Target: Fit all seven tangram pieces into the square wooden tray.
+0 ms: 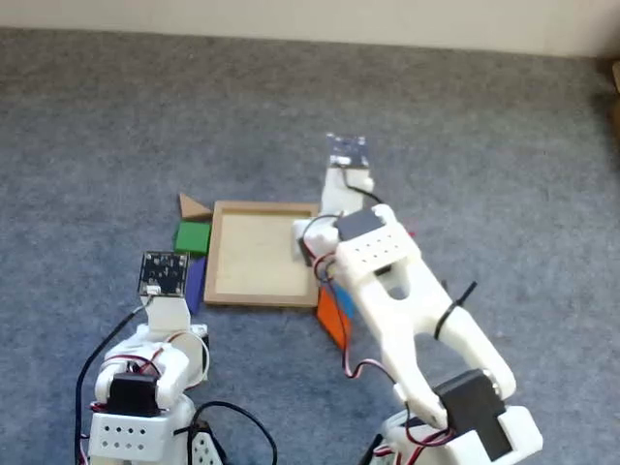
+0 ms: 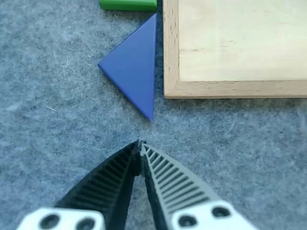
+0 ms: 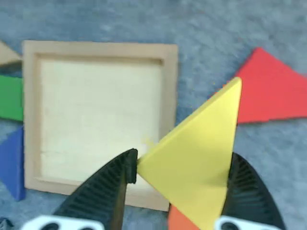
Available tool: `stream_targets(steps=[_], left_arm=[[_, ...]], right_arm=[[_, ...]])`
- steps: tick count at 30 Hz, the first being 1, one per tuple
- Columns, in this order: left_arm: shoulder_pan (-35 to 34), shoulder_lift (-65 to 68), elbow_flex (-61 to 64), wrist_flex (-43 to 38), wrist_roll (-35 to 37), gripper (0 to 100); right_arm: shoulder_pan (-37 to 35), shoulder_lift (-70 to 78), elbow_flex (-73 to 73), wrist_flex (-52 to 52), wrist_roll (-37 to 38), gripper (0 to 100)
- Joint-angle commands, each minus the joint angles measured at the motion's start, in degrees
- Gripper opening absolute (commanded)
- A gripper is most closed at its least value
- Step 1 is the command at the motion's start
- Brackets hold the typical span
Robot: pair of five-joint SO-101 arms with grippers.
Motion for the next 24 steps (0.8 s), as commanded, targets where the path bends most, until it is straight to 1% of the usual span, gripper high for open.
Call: stream_targets(steps=[1,6,12,15,17,24], left_arm=[[-0.84,-1.10,1.19,0.18,0.00,0],[-0.84,-1.10,1.19,0.18,0.00,0],[-0.84,-1.10,1.19,0.18,0.00,0],[-0.84,-1.10,1.19,0.18,0.00,0],[-0.84,-1.10,1.19,0.18,0.00,0],[-0.84,-1.10,1.19,0.18,0.00,0]], right_arm=[[-3.30,-3.56,-1.89,-3.38,0.88,21.3],[-6.37,-1.36,-2.07,-6.20,0.88,21.3],[-6.81,9.45,-9.45,-6.73,0.00,21.3],[-6.81,13.67,-12.88,-6.73,-5.19,21.4],[-6.81,15.34,-14.46,-6.64,-7.21,21.4],[-6.90,18.33,-15.78,-6.64,-7.82,21.7]])
